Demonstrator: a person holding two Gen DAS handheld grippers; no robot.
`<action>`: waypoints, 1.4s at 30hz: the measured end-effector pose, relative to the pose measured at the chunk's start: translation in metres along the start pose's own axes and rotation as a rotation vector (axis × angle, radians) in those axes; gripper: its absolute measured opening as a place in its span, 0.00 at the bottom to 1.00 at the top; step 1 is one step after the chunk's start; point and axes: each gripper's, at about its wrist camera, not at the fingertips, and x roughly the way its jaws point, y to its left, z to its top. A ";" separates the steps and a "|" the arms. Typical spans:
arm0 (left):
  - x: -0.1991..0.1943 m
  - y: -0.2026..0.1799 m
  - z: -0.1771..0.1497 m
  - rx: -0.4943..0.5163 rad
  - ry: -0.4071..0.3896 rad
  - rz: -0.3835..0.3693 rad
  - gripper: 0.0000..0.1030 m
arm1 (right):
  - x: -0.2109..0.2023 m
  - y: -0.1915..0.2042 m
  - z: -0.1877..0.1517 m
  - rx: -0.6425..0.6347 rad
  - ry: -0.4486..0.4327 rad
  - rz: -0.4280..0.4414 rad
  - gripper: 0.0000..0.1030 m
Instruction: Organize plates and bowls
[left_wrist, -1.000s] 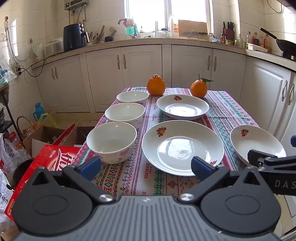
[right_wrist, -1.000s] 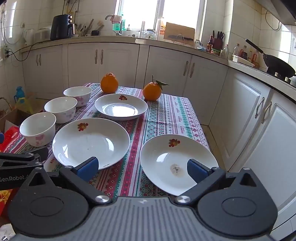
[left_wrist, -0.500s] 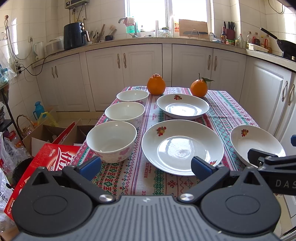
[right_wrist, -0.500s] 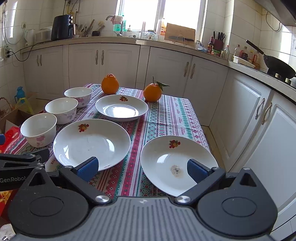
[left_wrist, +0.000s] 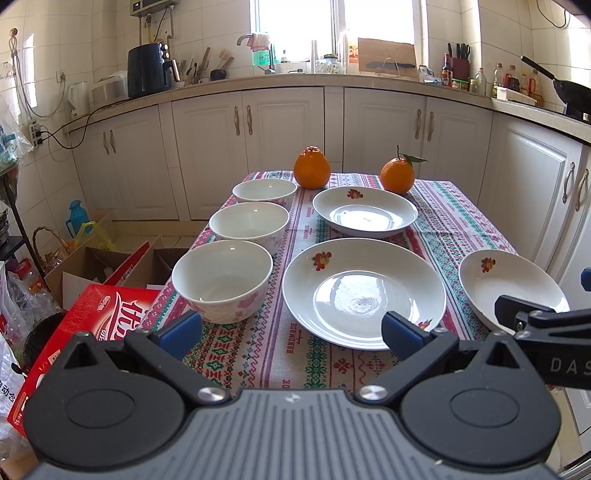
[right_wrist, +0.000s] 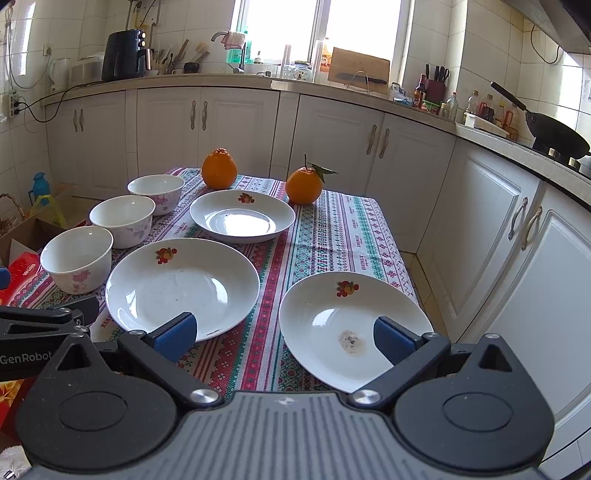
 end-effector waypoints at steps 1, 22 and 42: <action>0.000 0.000 0.000 0.000 0.000 0.000 0.99 | 0.000 0.000 0.000 0.000 0.000 0.000 1.00; 0.000 0.001 0.000 -0.001 0.000 -0.001 0.99 | -0.002 -0.001 0.001 -0.003 -0.004 -0.001 1.00; 0.001 -0.001 0.001 0.006 0.009 0.001 0.99 | 0.000 -0.002 0.000 -0.002 -0.005 0.008 1.00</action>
